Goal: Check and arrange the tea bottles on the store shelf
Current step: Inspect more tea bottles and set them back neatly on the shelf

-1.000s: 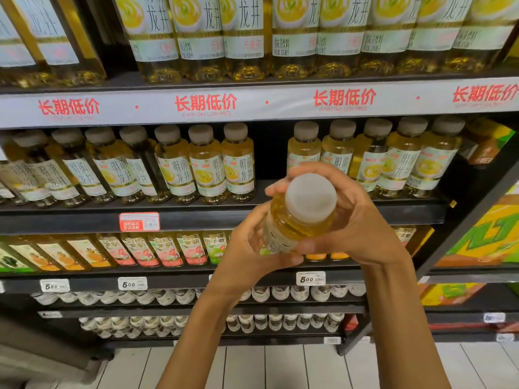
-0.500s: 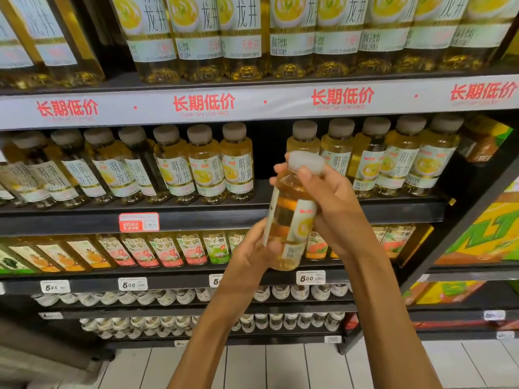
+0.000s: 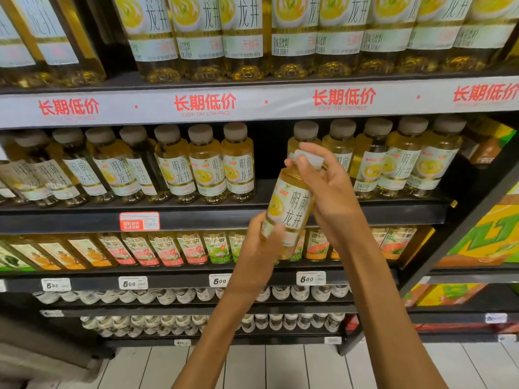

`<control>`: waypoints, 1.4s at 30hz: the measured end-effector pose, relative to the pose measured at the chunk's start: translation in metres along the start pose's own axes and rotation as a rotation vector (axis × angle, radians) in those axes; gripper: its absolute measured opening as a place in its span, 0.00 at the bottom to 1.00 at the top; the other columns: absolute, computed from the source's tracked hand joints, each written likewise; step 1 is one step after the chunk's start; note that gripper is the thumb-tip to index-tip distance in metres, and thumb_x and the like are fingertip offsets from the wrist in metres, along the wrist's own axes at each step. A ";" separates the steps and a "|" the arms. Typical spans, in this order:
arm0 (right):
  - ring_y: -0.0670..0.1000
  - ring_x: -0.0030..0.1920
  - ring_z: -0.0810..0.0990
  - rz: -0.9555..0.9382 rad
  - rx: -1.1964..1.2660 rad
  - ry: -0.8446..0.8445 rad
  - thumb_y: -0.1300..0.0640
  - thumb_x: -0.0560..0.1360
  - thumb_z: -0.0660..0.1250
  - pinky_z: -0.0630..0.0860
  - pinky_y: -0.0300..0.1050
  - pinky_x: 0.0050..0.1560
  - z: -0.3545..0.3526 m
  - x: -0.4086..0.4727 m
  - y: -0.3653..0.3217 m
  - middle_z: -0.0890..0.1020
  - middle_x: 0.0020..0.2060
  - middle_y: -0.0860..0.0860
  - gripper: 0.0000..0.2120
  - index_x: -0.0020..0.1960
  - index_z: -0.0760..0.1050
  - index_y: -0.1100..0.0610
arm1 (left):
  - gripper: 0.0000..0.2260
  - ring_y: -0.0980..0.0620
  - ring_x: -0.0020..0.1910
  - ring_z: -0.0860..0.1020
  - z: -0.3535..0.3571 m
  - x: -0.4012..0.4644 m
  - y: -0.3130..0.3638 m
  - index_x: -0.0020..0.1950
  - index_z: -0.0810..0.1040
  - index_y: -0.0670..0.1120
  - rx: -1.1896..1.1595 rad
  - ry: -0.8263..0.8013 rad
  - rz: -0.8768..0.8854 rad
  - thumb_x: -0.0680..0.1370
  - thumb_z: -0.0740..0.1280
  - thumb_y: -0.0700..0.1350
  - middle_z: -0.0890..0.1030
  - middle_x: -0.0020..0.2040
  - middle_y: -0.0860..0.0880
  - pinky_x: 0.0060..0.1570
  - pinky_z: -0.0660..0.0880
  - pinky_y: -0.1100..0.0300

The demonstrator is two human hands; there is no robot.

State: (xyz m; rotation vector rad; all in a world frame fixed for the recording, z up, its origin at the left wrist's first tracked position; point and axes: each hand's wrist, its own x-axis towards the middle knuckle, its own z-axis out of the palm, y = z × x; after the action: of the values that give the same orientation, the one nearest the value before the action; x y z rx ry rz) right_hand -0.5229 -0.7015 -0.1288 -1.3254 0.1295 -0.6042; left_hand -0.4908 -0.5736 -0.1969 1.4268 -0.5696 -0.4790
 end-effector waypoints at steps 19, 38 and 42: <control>0.41 0.61 0.72 -0.190 -0.463 -0.166 0.66 0.76 0.66 0.68 0.32 0.61 0.010 0.039 0.017 0.72 0.62 0.51 0.22 0.66 0.65 0.51 | 0.23 0.53 0.59 0.73 0.001 0.064 -0.032 0.66 0.73 0.47 0.394 0.455 0.145 0.72 0.73 0.47 0.75 0.57 0.54 0.61 0.72 0.50; 0.63 0.54 0.74 -0.565 -1.206 0.239 0.55 0.70 0.75 0.71 0.57 0.51 0.006 0.051 0.027 0.80 0.51 0.59 0.20 0.58 0.77 0.63 | 0.26 0.52 0.55 0.72 0.028 0.072 -0.036 0.68 0.69 0.43 0.431 0.654 0.221 0.73 0.73 0.44 0.73 0.57 0.48 0.57 0.70 0.61; 0.63 0.48 0.77 -0.608 -1.283 0.321 0.54 0.67 0.76 0.67 0.53 0.48 0.008 0.057 0.031 0.82 0.45 0.59 0.18 0.53 0.79 0.63 | 0.19 0.50 0.59 0.72 0.030 0.072 -0.040 0.65 0.70 0.42 0.470 0.657 0.237 0.76 0.69 0.38 0.73 0.59 0.47 0.61 0.71 0.49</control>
State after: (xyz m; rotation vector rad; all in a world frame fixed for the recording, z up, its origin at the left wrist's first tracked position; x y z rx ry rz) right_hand -0.4612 -0.7182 -0.1416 -2.5318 0.4307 -1.3680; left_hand -0.4527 -0.6459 -0.2290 1.8143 -0.3118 0.3390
